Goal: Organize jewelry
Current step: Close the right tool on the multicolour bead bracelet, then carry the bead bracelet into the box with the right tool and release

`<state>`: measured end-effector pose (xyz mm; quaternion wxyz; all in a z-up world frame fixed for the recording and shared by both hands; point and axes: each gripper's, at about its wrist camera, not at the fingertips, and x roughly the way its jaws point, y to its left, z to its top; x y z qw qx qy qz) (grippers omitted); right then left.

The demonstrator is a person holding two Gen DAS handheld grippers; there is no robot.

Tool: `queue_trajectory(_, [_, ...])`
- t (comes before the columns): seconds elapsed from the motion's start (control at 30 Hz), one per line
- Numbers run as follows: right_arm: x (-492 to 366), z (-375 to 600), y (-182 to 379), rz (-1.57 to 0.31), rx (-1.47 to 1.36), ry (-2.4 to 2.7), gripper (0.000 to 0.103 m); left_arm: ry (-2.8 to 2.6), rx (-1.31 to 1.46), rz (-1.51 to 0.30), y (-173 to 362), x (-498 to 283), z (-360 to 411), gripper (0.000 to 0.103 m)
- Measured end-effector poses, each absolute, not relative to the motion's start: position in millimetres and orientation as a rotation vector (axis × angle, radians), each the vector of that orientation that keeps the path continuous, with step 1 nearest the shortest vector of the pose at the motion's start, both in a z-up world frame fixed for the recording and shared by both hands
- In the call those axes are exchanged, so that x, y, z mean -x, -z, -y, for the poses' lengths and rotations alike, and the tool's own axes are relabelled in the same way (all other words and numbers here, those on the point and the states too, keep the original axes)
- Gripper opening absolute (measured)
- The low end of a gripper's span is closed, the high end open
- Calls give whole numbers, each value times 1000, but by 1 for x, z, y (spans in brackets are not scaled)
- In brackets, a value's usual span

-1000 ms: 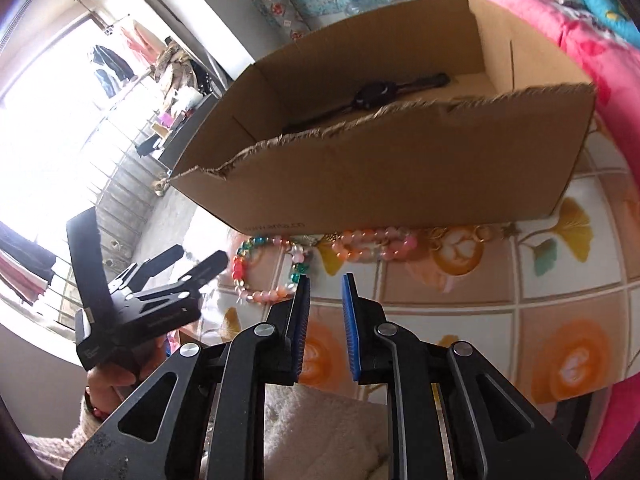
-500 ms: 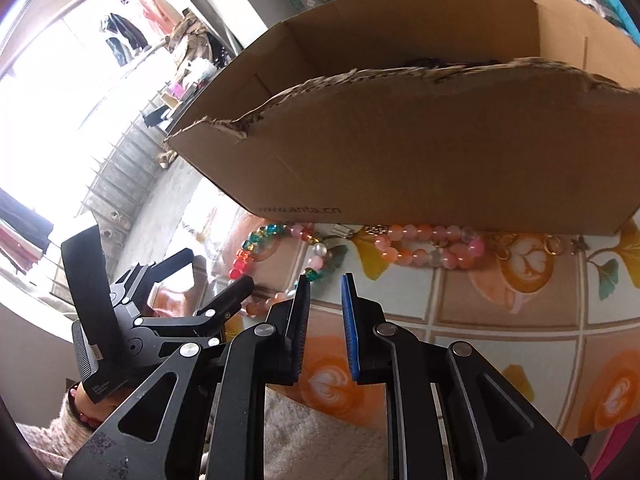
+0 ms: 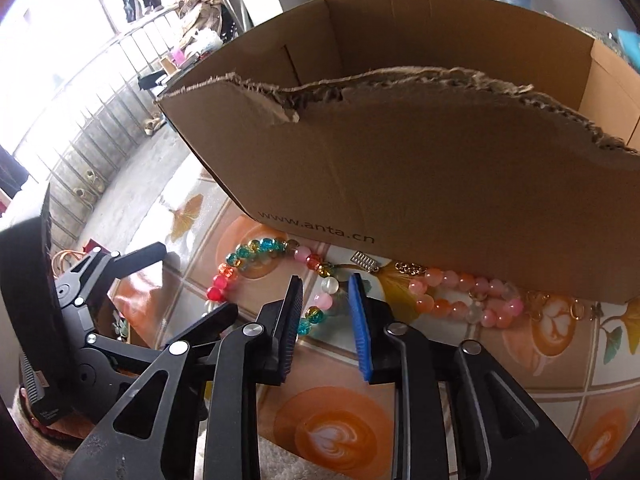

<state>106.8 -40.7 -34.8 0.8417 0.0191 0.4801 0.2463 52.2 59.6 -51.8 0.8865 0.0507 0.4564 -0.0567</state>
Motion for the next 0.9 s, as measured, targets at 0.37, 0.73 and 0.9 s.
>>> queue_trajectory(0.37, [-94,52,40,-1023,-45,-510,8,244,-38,-841,26,-52,-51,71])
queue_trajectory(0.73, [-79,64,40,-1010,-109,-496,8,291,-154,-921,43,-59,-19,27])
queue_trajectory(0.9, [-74,76,42,-985,-133,-504,8,284,-138,-926,43,-57,-14,9])
